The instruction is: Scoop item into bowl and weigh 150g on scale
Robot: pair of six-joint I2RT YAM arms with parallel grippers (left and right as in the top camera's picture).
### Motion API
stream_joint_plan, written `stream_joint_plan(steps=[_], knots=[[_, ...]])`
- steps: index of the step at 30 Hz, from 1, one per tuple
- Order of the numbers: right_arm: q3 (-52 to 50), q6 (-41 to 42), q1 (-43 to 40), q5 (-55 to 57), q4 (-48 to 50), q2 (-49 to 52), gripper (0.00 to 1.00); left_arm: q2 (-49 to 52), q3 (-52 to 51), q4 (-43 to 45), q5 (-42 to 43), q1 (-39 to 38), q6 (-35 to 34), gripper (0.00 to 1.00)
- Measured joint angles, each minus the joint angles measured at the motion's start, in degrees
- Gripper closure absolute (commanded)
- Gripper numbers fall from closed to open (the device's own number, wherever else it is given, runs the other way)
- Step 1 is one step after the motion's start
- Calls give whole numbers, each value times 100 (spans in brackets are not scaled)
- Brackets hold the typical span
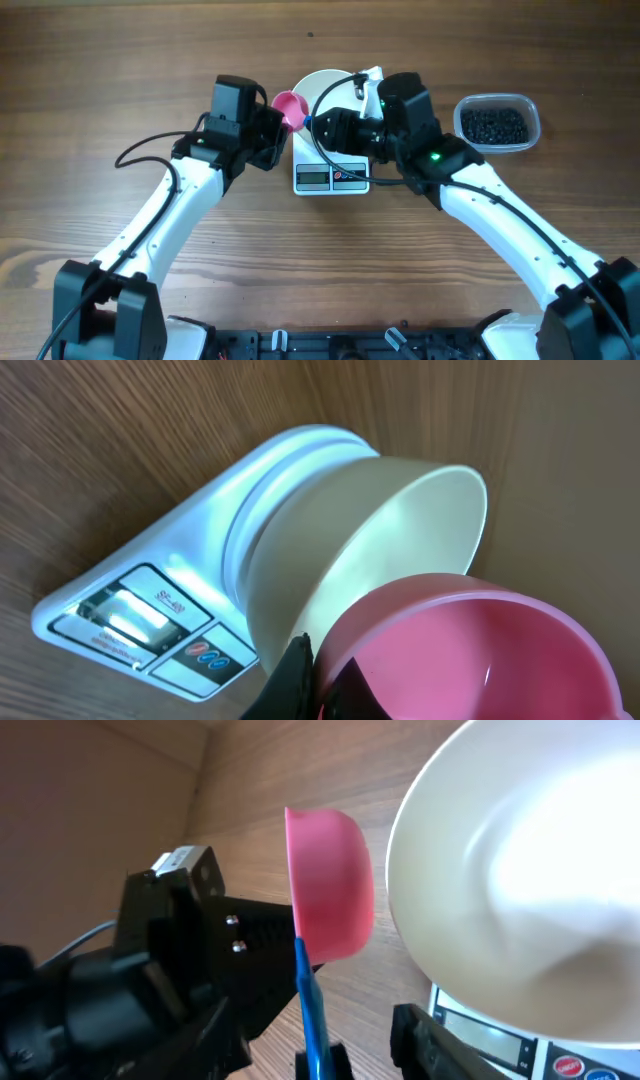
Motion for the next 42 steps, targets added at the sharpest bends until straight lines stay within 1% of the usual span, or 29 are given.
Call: stream_joint_plan(steps=[3,7,8,10,11,12,13,15,16,18,20,22,23,24,26,27,28,29,30,31,32,34,36,38,42], knots=[[0,79,9,85,66,15,68,0,0,0,-2,-70,-22,96],[0,127,9,107,68,15,76,0,0,0,-2,-70,-39,95],[0,129,9,118,66,15,81,0,0,0,-2,-70,-42,94],[0,142,9,122,61,15,86,0,0,0,-2,-70,-48,91],[0,131,9,136,57,15,92,0,0,2,-4,-70,-55,85],[0,131,9,140,61,17,95,0,0,0,-2,-70,-63,70],[0,122,11,140,63,17,96,0,0,0,-2,-70,-57,60],[0,129,24,144,44,17,96,0,0,11,9,-87,-111,26],[0,129,24,146,48,17,96,0,0,4,13,-101,-109,15],[0,129,0,146,44,17,96,0,0,2,-24,-101,-96,11],[2,33,-210,142,-101,11,96,0,0,26,-107,-79,-42,11],[2,-157,-435,138,-400,-81,96,0,-11,238,-107,-22,378,11],[0,-345,-782,142,-649,-339,96,-2,-9,435,-114,37,1010,14],[0,-426,-949,155,-713,-516,96,-17,-9,546,-111,96,1294,16],[15,-638,-1300,157,-1060,-922,96,-42,-9,551,-68,105,2006,23],[17,-741,-1497,153,-1279,-1150,96,-76,-9,542,-22,105,2337,28],[22,-909,-1864,162,-1521,-1515,96,-160,-9,538,74,105,2820,34],[33,-1029,-2111,170,-1696,-1714,96,-267,-9,516,153,87,3211,42],[33,-1182,-2260,179,-1823,-1836,96,-343,-9,468,192,68,3392,63],[33,-1296,-2597,181,-2103,-2052,96,-538,-9,317,260,-74,3866,82],[37,-1414,-2802,166,-2282,-2133,96,-595,2,195,284,-205,4054,96],[37,-1648,-3300,166,-2658,-2232,96,-619,11,-203,302,-645,4531,96],[37,-1816,-3624,184,-2850,-2232,96,-595,11,-579,197,-1115,4767,96],[37,-1963,-3829,186,-3018,-2232,96,-509,9,-863,-122,-1620,4909,96],[37,-2140,-3904,186,-3045,-2208,96,129,0,-774,-1019,-2430,5049,96]])
